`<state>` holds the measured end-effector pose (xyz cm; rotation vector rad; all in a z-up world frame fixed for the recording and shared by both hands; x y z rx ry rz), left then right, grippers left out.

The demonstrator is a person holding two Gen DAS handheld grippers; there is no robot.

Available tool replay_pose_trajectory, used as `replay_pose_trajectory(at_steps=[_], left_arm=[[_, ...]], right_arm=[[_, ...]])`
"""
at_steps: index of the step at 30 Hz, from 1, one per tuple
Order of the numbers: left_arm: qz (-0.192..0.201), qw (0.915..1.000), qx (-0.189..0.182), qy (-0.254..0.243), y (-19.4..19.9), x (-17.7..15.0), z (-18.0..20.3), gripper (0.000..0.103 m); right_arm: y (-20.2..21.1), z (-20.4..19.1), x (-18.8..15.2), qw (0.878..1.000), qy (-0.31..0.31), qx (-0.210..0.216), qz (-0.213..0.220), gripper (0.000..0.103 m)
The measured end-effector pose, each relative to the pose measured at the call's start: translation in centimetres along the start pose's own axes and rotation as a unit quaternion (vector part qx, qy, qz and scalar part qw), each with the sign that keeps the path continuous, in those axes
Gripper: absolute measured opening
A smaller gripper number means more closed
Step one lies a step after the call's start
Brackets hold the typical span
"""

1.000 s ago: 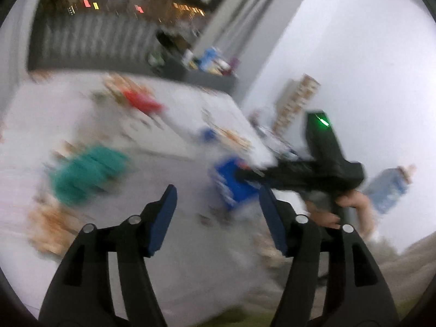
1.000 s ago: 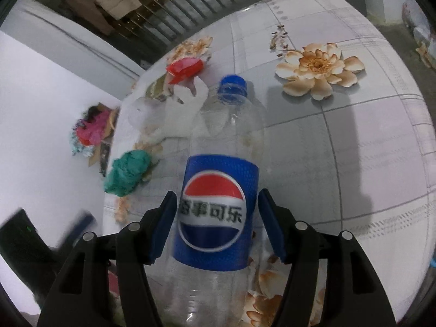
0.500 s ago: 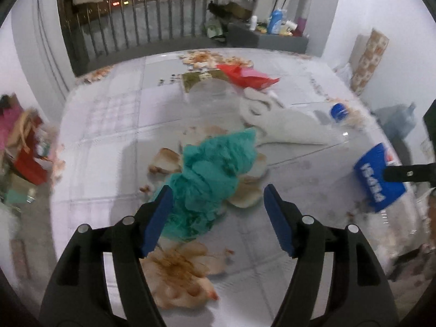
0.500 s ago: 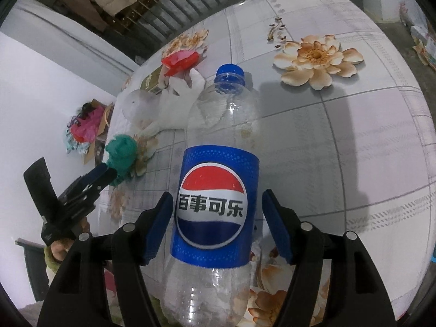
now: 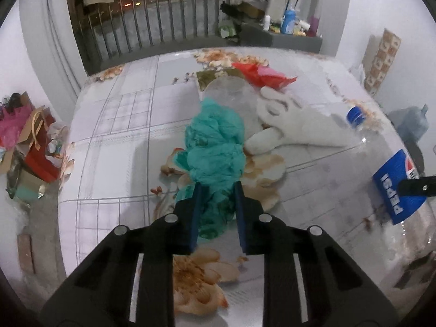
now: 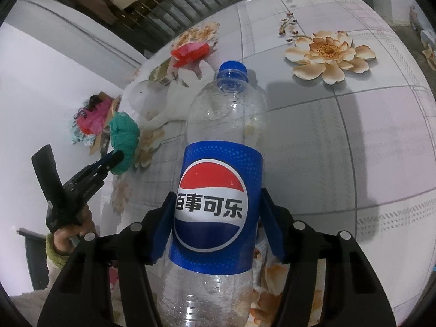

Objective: Collect trash
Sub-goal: 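Grasp the teal cloth with the left gripper while the right holds the Pepsi bottle, then carry the cloth and bottle over the wastebasket and open both grippers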

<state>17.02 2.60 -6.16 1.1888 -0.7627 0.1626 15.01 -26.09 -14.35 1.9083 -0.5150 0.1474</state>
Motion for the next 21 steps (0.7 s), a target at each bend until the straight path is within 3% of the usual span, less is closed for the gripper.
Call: replay_pose_trajectory(at_steps=[2,7,10,12,15,17,19,20,21], left_arm=[[0.01,0.9999,-0.01,-0.004,1.3,0.0,1.5,0.019],[0.024,0.9945,-0.1,-0.02,3.5,0.7,7.7,0.018],[0.018,0.9855,-0.158,-0.061,3.3,2.3,13.4,0.018],[0.008,0.9742,-0.209,-0.086,2.6,3.7,17.8,0.018],[-0.024,0.9514,-0.281,-0.123,0.5,5.7,25.3,0.018],[-0.052,0.936,-0.315,-0.147,-1.8,6.5,30.4,0.018],[-0.095,0.9187,-0.339,-0.179,-4.9,6.5,36.2,0.019],[-0.115,0.9083,-0.349,-0.201,-6.8,6.1,39.6,0.019],[-0.132,0.9016,-0.354,-0.21,-8.0,5.7,41.5,0.019]], right_arm=[[0.8,0.6,-0.4,1.0,-0.011,0.012,0.008,0.058],[4.2,3.1,-1.4,0.996,-0.058,0.051,0.04,0.057],[7.7,6.2,-1.8,0.99,-0.1,0.056,0.085,0.057],[11.1,9.7,-2.1,0.979,-0.146,0.051,0.135,0.057],[15.3,16.6,-3.3,0.95,-0.238,0.017,0.2,0.058],[17.0,22.9,-5.5,0.913,-0.34,0.003,0.225,0.059],[17.2,27.1,-7.6,0.883,-0.409,0.0,0.23,0.059],[17.0,30.4,-9.6,0.857,-0.462,-0.015,0.23,0.059],[16.7,32.3,-11.0,0.84,-0.493,-0.027,0.226,0.059]])
Point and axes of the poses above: each gripper's, at about its wrist camera, not at the fingertips, and y roughly against the way its jaws point, z to its right, x to its top, the point moved 6 cm from there along -y, roughly the way its jaws point, and after that the axes turned 12 degrees about -x, right-handed, at the moved point
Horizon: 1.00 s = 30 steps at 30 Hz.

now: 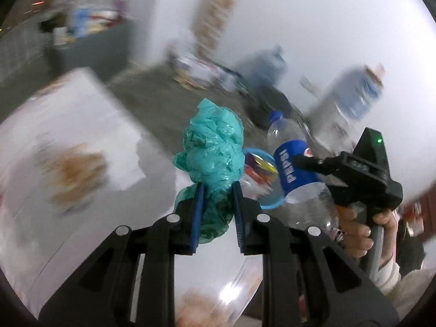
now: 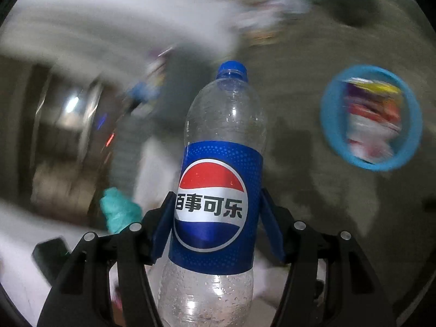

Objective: Collect trash
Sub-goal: 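Carry the cloth and bottle over the wastebasket and open both grippers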

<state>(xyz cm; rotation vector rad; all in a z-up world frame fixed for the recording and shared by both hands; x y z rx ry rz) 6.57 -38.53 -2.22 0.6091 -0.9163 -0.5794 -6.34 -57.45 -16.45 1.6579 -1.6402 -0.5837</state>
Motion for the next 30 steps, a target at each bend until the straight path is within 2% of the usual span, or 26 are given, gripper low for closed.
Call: replay_pose_trajectory(at_steps=[2,4,6,9,11,12,13,15,17,22,26,30], left_arm=[[-0.047,0.9985,-0.028,-0.002,-5.5,1.2,1.5,0.019],[-0.084,0.9958,-0.034,-0.015,-11.1,2.4,2.7,0.019],[-0.111,0.9924,-0.052,-0.007,-15.0,3.3,3.5,0.019],[-0.124,0.9904,-0.056,-0.021,-20.1,4.5,4.9,0.02],[-0.137,0.988,-0.071,-0.016,-23.5,4.9,5.2,0.04],[-0.141,0.9878,-0.065,-0.007,-25.2,5.0,5.0,0.054],[-0.137,0.9893,-0.051,0.002,-26.6,5.1,4.6,0.055],[-0.129,0.9903,-0.048,0.02,-27.9,5.2,3.8,0.055],[-0.134,0.9876,-0.066,0.048,-28.2,4.5,3.5,0.055],[-0.115,0.9896,-0.077,0.037,-26.5,4.5,3.3,0.055],[-0.085,0.9928,-0.078,0.033,-22.6,5.3,3.2,0.055],[-0.039,0.9962,-0.075,0.022,-16.7,6.1,3.3,0.055]], right_arm=[[-0.8,4.1,1.4,0.998,-0.064,-0.027,0.011,0.059],[-1.8,7.4,2.3,0.993,-0.113,-0.042,0.015,0.059],[-2.7,10.1,3.7,0.987,-0.152,-0.057,0.021,0.06],[-4.1,12.1,5.9,0.981,-0.175,-0.077,0.037,0.062],[-5.7,13.5,7.7,0.977,-0.173,-0.108,0.057,0.063],[-6.4,14.5,8.5,0.974,-0.183,-0.115,0.061,0.07],[-7.0,15.4,8.8,0.97,-0.199,-0.123,0.065,0.073],[-7.2,18.0,9.5,0.958,-0.229,-0.153,0.082,0.074],[-7.2,18.9,9.5,0.955,-0.239,-0.156,0.085,0.074],[-6.3,19.5,9.5,0.957,-0.214,-0.169,0.096,0.074],[-5.8,19.6,9.1,0.961,-0.2,-0.164,0.094,0.074],[-3.7,18.6,8.8,0.964,-0.18,-0.162,0.109,0.074]])
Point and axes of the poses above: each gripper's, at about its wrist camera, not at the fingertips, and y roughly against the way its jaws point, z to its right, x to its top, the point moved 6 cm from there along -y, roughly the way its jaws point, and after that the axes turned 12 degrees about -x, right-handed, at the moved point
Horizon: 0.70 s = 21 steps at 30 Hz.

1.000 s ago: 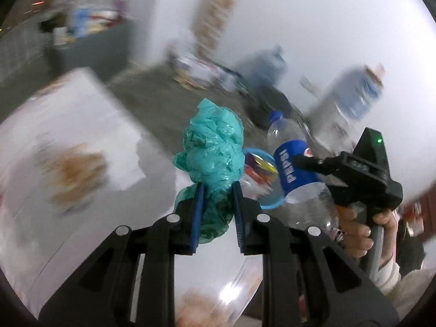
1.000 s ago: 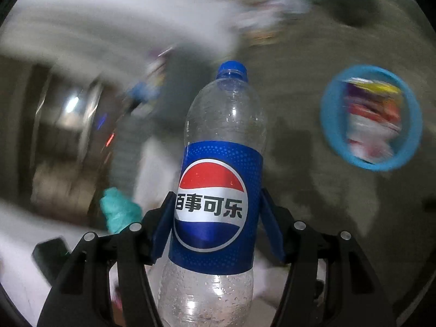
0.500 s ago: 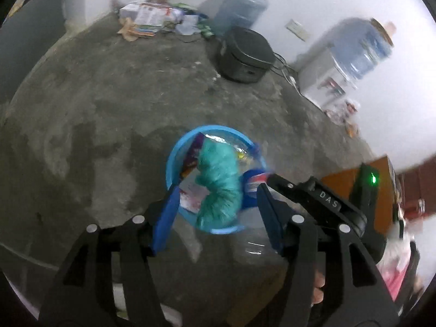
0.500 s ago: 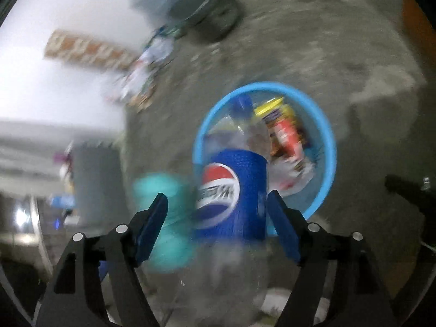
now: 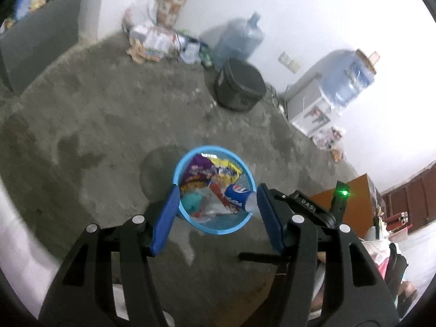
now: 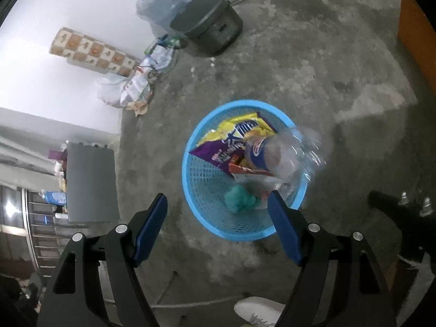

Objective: Collect trash
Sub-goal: 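Carry the cloth and bottle over the wastebasket and open both grippers, then return both tools to the table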

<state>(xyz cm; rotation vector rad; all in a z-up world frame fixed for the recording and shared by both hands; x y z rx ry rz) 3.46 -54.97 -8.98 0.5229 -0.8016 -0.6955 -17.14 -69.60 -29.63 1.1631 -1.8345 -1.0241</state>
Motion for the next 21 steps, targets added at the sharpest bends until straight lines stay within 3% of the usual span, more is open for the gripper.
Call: replay_pose_trajectory(at_steps=[4,10,16,21], left_arm=[[0.041,0.9991,0.008,-0.004,6.4,-0.6,0.1,0.06],[0.125,0.9906,0.056,-0.006,17.6,-4.0,-0.6,0.062],[0.207,0.9694,0.132,0.008,27.9,-10.7,-2.6,0.063],[0.265,0.9429,0.196,0.048,34.9,-17.5,-5.4,0.065]], right_arm=[[2.6,-1.5,-0.3,0.999,0.028,0.018,0.017,0.074],[7.3,-7.7,-3.6,0.987,0.141,0.061,0.042,0.074],[11.9,-16.2,-11.6,0.944,0.3,0.13,0.043,0.074],[15.3,-22.3,-20.1,0.889,0.418,0.187,0.013,0.074]])
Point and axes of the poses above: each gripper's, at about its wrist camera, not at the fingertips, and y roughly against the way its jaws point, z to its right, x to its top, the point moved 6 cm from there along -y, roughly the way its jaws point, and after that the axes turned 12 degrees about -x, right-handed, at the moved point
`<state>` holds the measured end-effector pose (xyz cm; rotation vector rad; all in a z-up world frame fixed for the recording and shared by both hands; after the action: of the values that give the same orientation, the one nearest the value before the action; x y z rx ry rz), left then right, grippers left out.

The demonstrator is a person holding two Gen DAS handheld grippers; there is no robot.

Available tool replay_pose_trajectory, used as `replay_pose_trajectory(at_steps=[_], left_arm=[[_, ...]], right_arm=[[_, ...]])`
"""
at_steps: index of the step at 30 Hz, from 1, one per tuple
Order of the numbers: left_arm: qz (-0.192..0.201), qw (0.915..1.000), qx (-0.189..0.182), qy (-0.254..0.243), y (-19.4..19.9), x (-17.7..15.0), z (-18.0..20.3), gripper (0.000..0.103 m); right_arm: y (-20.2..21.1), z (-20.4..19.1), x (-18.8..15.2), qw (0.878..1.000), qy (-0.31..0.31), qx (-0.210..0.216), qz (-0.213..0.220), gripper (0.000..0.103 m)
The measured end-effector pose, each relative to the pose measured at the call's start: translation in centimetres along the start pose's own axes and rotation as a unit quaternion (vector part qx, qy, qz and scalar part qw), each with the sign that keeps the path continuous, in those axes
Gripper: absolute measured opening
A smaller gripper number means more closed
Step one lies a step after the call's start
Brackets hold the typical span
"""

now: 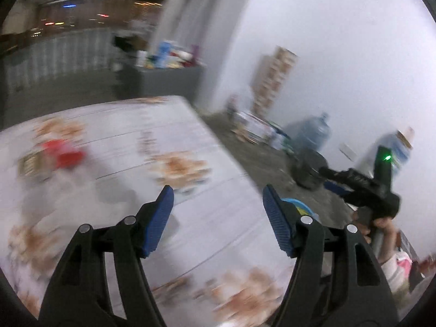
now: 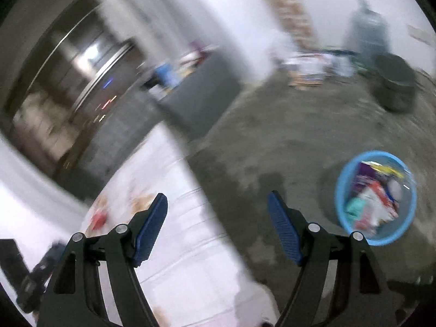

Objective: Collect trash
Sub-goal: 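Return both tools to the table, then grasp the clear plastic dome with the left gripper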

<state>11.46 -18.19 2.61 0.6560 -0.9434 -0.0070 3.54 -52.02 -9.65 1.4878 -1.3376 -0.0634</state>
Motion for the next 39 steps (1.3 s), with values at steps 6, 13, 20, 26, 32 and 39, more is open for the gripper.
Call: replay_pose_trajectory(at_steps=[6,13,20,26,32,39], left_arm=[[0.049,0.9926,0.103,0.043,7.2,-3.2,-7.5,0.066],[0.083,0.9752,0.172,0.111,11.8,-4.1,-16.1,0.066],[0.086,0.9686,0.191,0.134,11.4,-3.2,-21.6,0.066],[0.074,0.9742,0.164,0.136,9.3,-2.5,-24.7,0.068],[0.047,0.9714,0.186,0.139,6.7,-2.2,-27.5,0.07],[0.047,0.9757,0.178,0.118,5.7,-1.8,-26.9,0.056]], right_arm=[[-1.2,-9.2,-3.1,0.993,0.084,0.062,-0.058,0.074],[-3.5,-18.1,-7.8,0.972,0.162,0.114,-0.126,0.074],[-7.0,-25.2,-11.7,0.949,0.233,0.127,-0.17,0.074],[-9.9,-29.7,-13.8,0.935,0.265,0.138,-0.192,0.074],[-12.5,-32.1,-15.9,0.925,0.28,0.142,-0.213,0.064],[-13.2,-31.8,-16.5,0.924,0.305,0.106,-0.203,0.023]])
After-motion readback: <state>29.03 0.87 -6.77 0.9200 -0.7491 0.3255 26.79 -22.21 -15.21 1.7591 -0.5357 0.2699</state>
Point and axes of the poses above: each gripper's, at about its wrist camera, not at the fingertips, and y roughly against the way its jaws point, z to its right, x to its top, the point moved 6 cm from there along -y, roughly the way its jaws point, and after that the axes turned 12 degrees about -x, right-handed, at the moved point
